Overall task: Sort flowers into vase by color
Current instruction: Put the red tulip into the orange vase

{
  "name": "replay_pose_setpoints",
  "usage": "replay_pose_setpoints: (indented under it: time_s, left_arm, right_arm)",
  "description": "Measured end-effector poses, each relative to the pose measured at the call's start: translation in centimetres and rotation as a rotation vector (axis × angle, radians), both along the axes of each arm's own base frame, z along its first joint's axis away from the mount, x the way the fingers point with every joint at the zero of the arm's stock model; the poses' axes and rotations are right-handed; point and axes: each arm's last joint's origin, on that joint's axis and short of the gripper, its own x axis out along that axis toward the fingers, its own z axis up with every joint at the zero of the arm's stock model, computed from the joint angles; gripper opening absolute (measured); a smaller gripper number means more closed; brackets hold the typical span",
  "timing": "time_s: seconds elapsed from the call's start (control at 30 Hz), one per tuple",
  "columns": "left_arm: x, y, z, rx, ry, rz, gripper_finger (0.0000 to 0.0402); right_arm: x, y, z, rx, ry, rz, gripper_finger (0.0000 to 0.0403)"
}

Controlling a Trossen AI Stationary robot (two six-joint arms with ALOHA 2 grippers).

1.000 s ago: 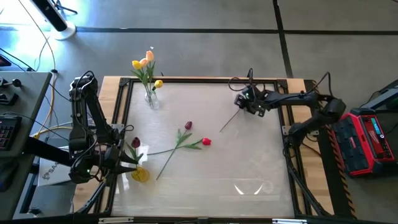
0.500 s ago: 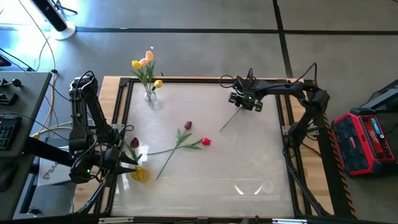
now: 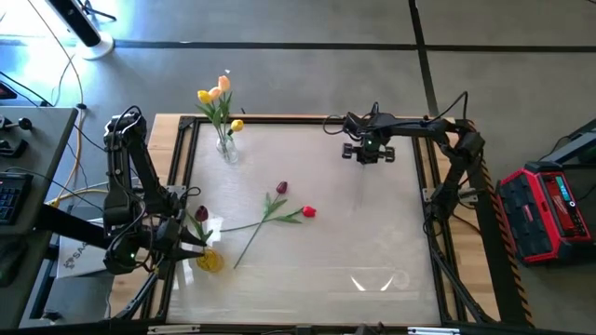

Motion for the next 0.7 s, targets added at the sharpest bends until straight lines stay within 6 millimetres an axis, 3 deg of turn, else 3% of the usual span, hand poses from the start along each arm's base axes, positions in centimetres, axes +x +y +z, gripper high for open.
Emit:
replay_pose_setpoints:
  time_s: [0.4,0.7]
  left_arm:
    - [-0.2,1.0,1.1,-0.078,-0.025,0.01,0.0115]
    - [-0.3,2.2,2.0,-0.098,-0.062,0.005,0.0115]
  right_arm:
    - [1.7,2.7,2.1,-0.111,-0.036,0.24,0.0002]
    - [6.2,6.8,5.5,-0.363,-0.358,0.504,0.0001]
